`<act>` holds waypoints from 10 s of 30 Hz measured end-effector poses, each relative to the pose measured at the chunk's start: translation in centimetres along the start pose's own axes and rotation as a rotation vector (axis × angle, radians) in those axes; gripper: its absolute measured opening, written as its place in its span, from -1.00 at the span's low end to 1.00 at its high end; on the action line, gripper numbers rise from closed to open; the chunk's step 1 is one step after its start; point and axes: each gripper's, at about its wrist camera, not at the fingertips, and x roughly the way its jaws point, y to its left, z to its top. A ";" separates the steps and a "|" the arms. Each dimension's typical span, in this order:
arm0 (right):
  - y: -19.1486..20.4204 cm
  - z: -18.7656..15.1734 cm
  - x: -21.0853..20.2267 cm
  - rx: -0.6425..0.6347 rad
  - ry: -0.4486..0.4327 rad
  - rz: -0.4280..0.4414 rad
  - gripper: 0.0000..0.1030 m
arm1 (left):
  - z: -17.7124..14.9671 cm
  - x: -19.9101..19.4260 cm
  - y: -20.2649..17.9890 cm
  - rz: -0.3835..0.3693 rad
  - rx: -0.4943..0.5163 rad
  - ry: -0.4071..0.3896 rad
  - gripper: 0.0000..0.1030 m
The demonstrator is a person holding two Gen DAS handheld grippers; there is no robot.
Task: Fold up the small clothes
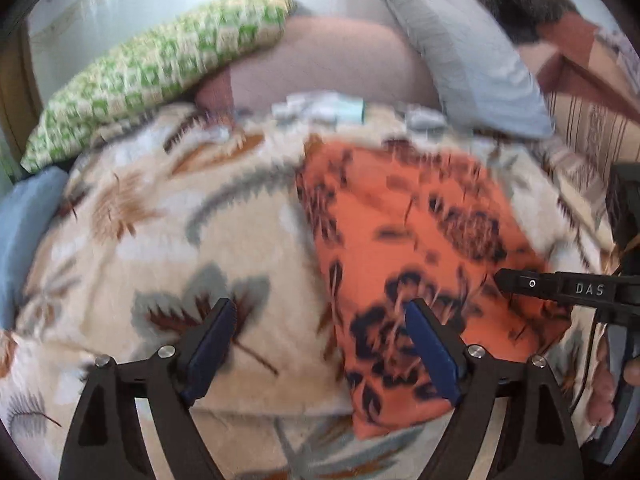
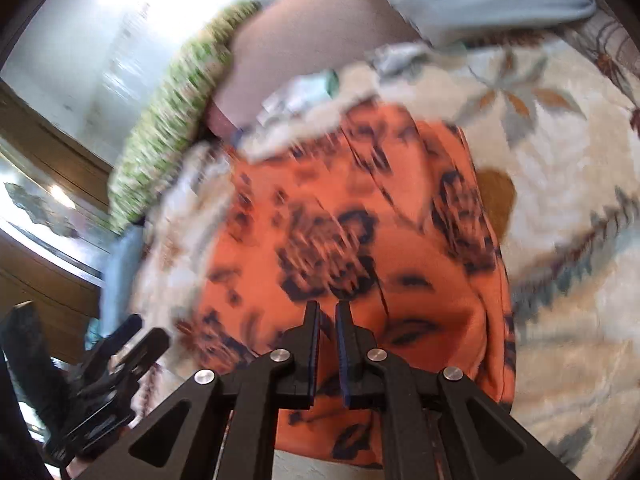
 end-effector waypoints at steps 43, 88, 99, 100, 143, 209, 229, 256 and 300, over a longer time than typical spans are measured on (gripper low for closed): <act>-4.1 1.0 -7.2 0.157 -0.252 0.104 0.50 | 0.9 -5.1 3.6 0.127 -0.010 -0.243 0.71; -8.0 1.6 -2.8 0.232 -0.137 0.013 0.37 | 0.3 2.7 1.0 -0.249 -0.048 -0.038 0.71; -8.5 1.5 0.6 0.276 -0.039 0.111 0.35 | 0.2 3.3 0.0 -0.338 -0.061 -0.004 0.71; -8.4 1.4 0.8 0.279 -0.033 0.129 0.32 | 0.2 3.3 -0.2 -0.335 -0.054 -0.005 0.71; -1.2 0.6 -0.9 -0.021 -0.134 0.106 -0.13 | 0.9 1.1 -0.3 -0.294 -0.020 -0.110 -0.12; 10.4 -0.4 -2.0 -0.113 -0.054 -0.037 0.21 | -1.6 -6.1 11.6 0.003 -0.093 -0.231 -0.08; 16.4 3.6 10.3 -0.210 0.080 -0.194 -0.17 | -2.5 -0.5 9.6 -0.003 0.043 -0.006 0.28; 12.1 -3.5 0.4 -0.165 0.088 0.099 -0.26 | 0.5 -0.2 12.6 -0.034 -0.112 -0.066 0.30; 13.6 -3.0 1.0 -0.287 -0.061 -0.151 -0.37 | -1.9 -0.9 11.0 0.091 -0.033 -0.055 0.55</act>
